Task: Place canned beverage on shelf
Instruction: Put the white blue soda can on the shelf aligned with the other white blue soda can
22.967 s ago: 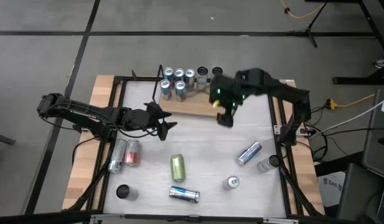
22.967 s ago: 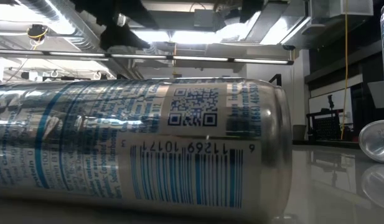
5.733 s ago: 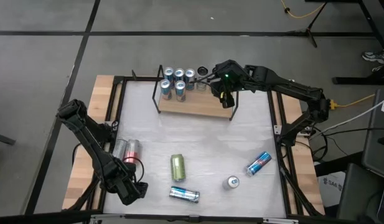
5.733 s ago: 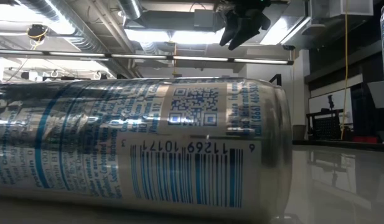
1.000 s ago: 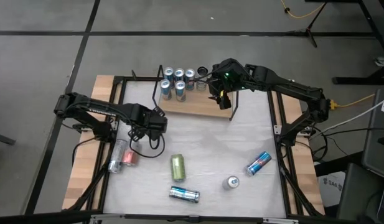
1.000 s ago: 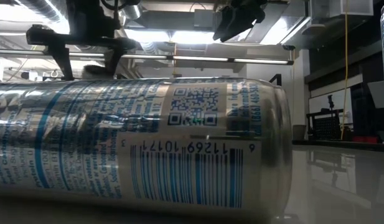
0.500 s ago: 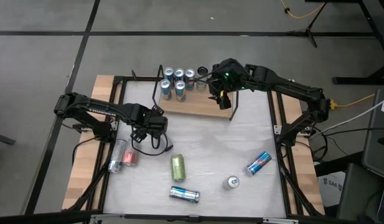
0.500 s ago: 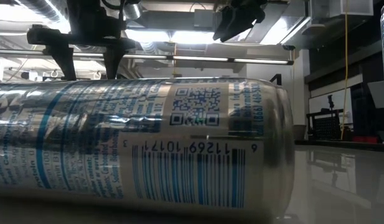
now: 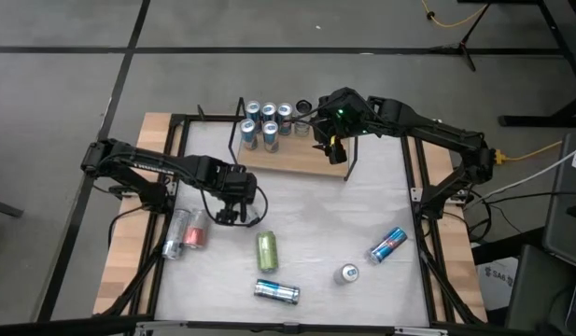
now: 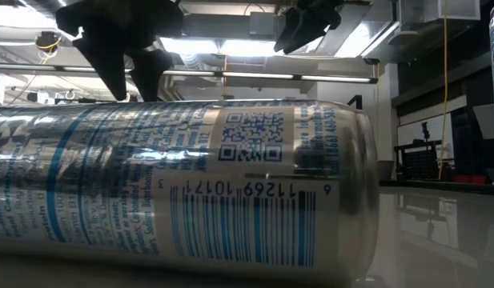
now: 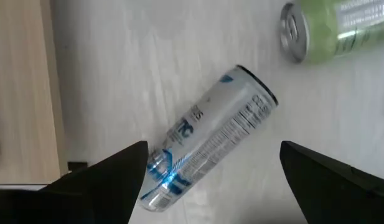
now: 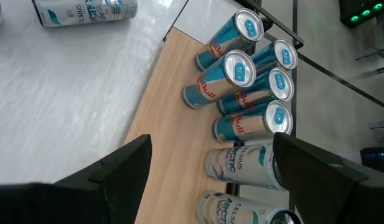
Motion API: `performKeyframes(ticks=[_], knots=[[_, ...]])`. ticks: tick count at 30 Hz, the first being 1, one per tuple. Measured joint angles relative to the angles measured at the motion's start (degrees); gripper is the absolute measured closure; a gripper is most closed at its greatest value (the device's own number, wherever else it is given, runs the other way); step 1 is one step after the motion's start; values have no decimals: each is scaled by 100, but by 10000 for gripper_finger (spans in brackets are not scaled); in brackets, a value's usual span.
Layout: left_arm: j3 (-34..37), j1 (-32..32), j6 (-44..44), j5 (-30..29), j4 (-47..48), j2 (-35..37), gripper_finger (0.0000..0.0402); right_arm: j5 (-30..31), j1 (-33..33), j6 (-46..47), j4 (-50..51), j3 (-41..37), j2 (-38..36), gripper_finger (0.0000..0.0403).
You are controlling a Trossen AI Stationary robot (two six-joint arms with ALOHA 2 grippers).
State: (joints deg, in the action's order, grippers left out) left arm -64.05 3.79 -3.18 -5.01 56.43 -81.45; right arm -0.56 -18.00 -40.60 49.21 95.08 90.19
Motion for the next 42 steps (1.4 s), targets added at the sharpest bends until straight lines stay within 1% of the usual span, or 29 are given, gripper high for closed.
performKeyframes(ticks=[3, 9, 12, 19, 25, 30, 34, 42], knots=[[0, 70, -23, -19, -53, 0, 47, -2, 0, 0, 0, 0, 0, 79], [0, 188, -342, -44, -84, -93, 47, -4, 0, 0, -2, 0, 0, 79], [0, 268, -720, -72, -127, -285, 47, -7, 0, 0, 2, 0, 0, 79], [2, 434, -1726, -462, -272, -878, 47, -9, 0, 0, 17, -2, 0, 79], [2, 457, -1987, -494, -390, -1332, 47, -11, 1, 0, 18, -1, 0, 79], [2, 499, -1944, -507, -381, -1539, 47, -11, 0, 0, 26, 0, 0, 79], [2, 587, -1340, -734, -350, -1528, 47, -11, 2, 0, 26, 0, 0, 79], [2, 923, -237, -764, -207, -1519, 47, -11, 0, 0, 26, -1, 0, 79]])
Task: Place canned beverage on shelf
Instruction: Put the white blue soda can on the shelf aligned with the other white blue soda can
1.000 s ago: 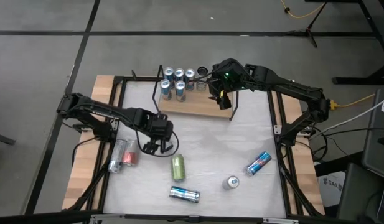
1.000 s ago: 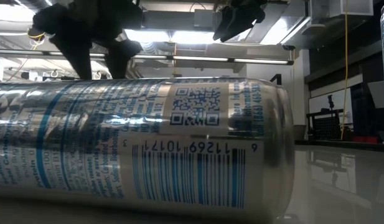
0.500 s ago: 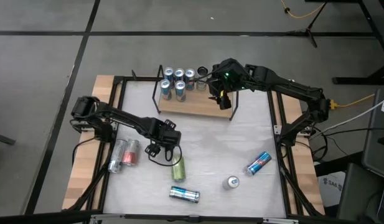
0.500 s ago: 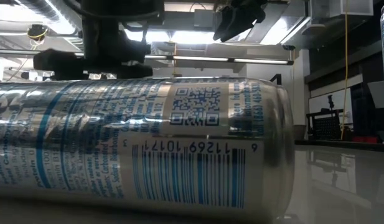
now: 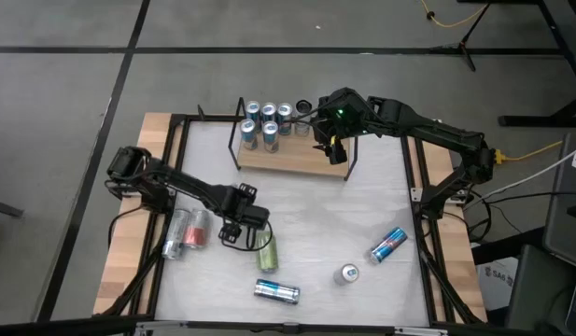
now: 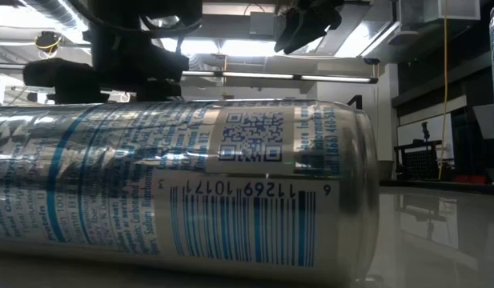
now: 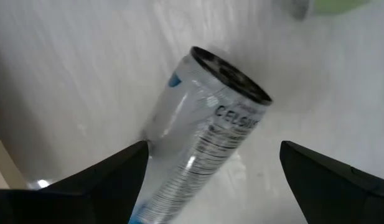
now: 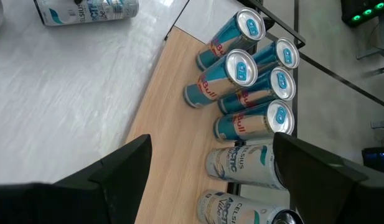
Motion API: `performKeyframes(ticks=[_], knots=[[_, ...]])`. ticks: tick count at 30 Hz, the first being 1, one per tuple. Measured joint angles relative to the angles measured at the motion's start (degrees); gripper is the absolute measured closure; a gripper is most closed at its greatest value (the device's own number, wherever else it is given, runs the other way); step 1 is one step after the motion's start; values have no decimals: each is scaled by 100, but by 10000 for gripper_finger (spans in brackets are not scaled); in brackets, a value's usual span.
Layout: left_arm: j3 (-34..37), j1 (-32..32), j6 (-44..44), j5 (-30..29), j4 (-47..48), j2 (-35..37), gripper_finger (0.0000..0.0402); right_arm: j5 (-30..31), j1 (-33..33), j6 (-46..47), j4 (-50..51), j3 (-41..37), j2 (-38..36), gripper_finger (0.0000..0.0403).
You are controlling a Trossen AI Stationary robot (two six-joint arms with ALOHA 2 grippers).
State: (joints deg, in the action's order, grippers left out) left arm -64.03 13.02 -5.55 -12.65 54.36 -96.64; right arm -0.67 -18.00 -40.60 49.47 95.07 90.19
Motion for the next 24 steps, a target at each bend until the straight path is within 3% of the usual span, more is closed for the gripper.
performKeyframes(ticks=[13, 24], knots=[[0, 587, 1448, -348, 23, 2, 47, 0, 0, 0, 0, 0, 0, 79], [0, 532, 1101, -621, -158, -7, 47, 0, 0, 0, 0, 1, 0, 79]])
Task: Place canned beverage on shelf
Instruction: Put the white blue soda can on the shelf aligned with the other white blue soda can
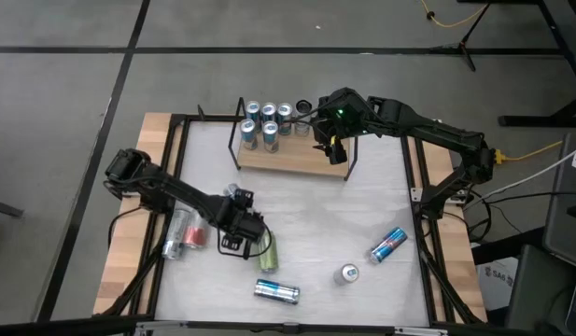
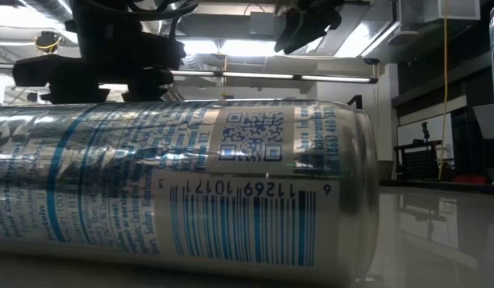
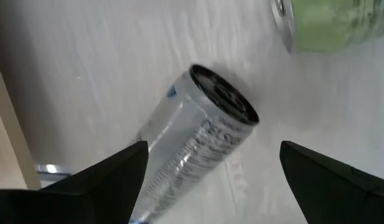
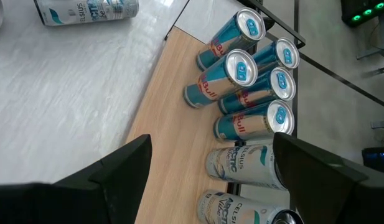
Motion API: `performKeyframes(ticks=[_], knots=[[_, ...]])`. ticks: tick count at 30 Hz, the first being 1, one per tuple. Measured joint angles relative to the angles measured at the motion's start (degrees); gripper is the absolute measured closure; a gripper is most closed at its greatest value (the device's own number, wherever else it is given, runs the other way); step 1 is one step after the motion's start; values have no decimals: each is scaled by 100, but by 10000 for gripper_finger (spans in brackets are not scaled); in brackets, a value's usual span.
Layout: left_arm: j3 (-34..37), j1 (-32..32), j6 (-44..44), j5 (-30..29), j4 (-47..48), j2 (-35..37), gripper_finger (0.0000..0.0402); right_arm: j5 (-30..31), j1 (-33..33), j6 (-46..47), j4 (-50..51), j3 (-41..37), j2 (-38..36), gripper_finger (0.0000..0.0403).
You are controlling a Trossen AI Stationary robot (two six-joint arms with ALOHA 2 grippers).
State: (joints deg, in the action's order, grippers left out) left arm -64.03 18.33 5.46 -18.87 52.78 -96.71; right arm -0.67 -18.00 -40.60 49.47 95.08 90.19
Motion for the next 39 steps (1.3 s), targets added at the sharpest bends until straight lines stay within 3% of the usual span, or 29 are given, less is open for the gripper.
performKeyframes(ticks=[7, 21, 39], knots=[[0, -248, -151, 162, -235, -2, 47, 0, 0, 0, 0, 1, 0, 79], [0, -135, 343, 340, 403, 3, 47, -2, 0, 0, 4, 0, 0, 79], [-2, -492, -573, 731, -232, -7, 47, -1, 0, 0, 7, 1, 0, 79]])
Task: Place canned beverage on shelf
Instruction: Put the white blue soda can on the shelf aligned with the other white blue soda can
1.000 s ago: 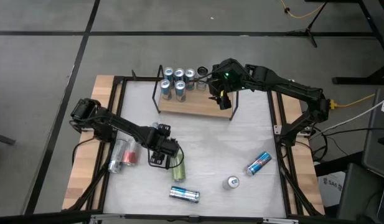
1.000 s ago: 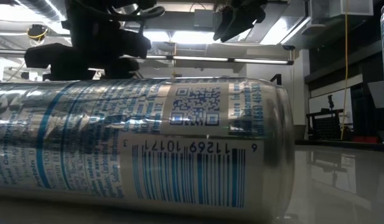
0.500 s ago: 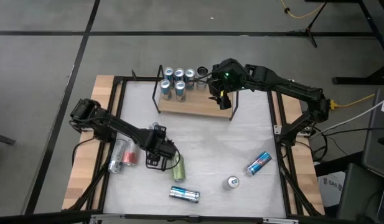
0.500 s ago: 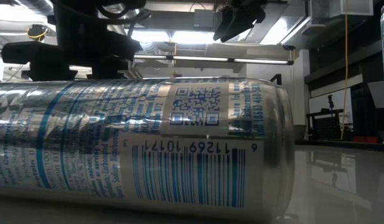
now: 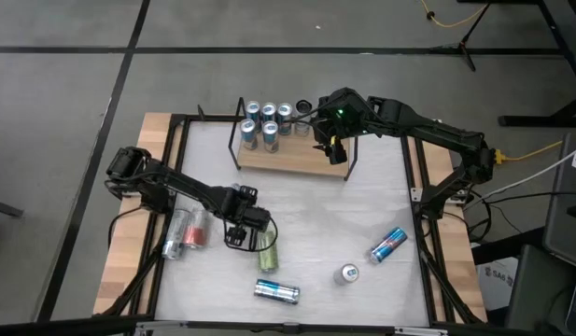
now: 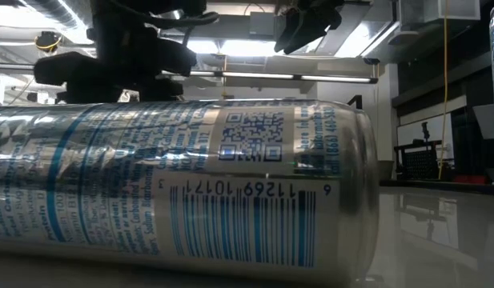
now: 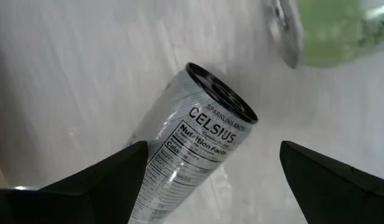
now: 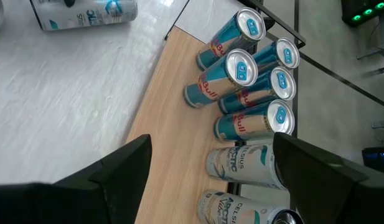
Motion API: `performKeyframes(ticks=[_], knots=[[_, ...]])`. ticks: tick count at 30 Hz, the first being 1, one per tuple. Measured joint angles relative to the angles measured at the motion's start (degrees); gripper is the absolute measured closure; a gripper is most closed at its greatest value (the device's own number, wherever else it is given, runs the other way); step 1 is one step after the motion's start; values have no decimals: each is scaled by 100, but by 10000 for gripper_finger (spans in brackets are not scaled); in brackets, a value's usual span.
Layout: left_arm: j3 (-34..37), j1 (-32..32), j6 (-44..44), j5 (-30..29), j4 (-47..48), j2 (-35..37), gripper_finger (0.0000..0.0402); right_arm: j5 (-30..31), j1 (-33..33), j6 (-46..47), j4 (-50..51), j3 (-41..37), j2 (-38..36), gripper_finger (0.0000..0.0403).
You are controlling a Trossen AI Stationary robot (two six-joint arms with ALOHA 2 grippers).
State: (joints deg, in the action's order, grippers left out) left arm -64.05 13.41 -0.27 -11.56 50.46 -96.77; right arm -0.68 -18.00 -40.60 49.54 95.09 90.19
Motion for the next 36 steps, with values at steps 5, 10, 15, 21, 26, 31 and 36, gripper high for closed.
performKeyframes(ticks=[5, 10, 15, 21, 26, 31, 36], knots=[[2, -193, -381, 75, -234, -10, 47, 1, 0, 0, 0, -2, 0, 79], [2, -389, -767, 58, -394, -38, 47, 0, 0, 0, 0, -2, 0, 79], [74, -556, -1106, 127, -521, -112, 47, 1, 0, 0, 2, 0, 0, 79], [399, -643, -1252, 205, -776, -154, 47, 1, -2, 0, 6, -2, 0, 79], [795, -639, -1249, 200, -1202, -155, 47, 0, -2, 0, 4, 0, 0, 79], [872, -626, -1233, 204, -1302, -153, 67, 1, -2, 0, 4, -2, 0, 79], [872, -628, -1241, 268, -1421, -153, 117, 1, -2, 0, 4, -2, 0, 79]])
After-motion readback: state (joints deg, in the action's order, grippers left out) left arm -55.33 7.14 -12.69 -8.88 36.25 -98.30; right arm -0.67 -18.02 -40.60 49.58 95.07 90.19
